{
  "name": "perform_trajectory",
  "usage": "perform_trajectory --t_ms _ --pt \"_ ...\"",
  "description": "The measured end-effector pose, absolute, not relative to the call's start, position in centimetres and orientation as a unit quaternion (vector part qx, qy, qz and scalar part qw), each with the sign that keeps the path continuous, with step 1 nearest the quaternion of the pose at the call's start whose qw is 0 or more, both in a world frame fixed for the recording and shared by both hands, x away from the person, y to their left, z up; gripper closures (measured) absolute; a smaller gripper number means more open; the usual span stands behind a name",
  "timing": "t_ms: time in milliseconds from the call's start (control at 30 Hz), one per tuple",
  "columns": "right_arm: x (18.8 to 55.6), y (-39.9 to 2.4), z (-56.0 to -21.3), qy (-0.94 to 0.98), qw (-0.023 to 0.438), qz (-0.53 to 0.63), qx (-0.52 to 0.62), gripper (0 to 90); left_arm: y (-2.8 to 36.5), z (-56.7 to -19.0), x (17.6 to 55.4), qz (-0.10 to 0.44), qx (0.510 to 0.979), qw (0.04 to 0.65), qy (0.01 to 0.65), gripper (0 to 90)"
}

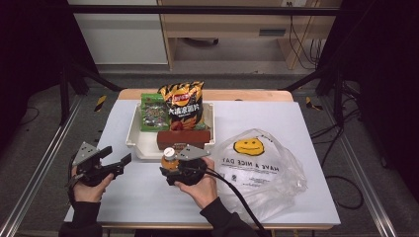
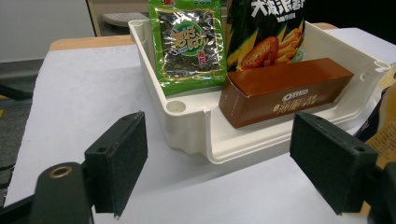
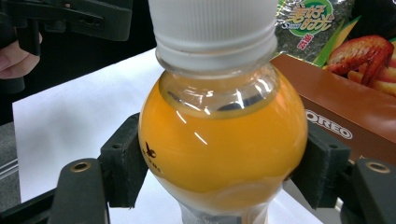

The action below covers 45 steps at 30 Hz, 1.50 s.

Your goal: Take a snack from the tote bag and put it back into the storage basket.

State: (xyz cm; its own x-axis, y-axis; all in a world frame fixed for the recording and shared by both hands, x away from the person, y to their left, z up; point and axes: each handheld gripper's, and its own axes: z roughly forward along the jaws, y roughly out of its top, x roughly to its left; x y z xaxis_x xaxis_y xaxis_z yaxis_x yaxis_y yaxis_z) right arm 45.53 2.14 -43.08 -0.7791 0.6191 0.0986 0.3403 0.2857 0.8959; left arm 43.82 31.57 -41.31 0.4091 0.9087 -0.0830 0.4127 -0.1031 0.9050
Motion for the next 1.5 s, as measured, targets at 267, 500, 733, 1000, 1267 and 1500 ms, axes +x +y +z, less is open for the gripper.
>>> perform_trajectory --t_ms 267,500,733,1000,1267,1500 --pt "44.7 1.5 -42.1 0.774 0.157 0.536 0.299 21.4 31.7 -41.3 43.8 0.261 0.692 0.475 0.477 18.9" --pt "43.3 -1.0 -40.4 0.764 0.166 0.549 0.294 22.0 31.3 -41.1 43.6 0.258 0.693 0.48 0.472 18.9" --pt "42.4 -6.1 -39.1 0.742 0.186 0.564 0.31 27.2 30.0 -40.5 43.1 0.256 0.701 0.49 0.451 18.9" --pt "42.3 -13.5 -40.2 0.725 0.206 0.55 0.36 34.9 28.6 -40.4 42.7 0.252 0.712 0.489 0.437 18.8" --pt "42.3 -18.5 -41.8 0.722 0.225 0.515 0.404 41.6 26.9 -40.7 41.8 0.242 0.728 0.485 0.418 17.9" --pt "41.9 -20.8 -42.5 0.718 0.239 0.499 0.422 40.1 25.8 -41.0 40.9 0.234 0.74 0.483 0.406 16.6"
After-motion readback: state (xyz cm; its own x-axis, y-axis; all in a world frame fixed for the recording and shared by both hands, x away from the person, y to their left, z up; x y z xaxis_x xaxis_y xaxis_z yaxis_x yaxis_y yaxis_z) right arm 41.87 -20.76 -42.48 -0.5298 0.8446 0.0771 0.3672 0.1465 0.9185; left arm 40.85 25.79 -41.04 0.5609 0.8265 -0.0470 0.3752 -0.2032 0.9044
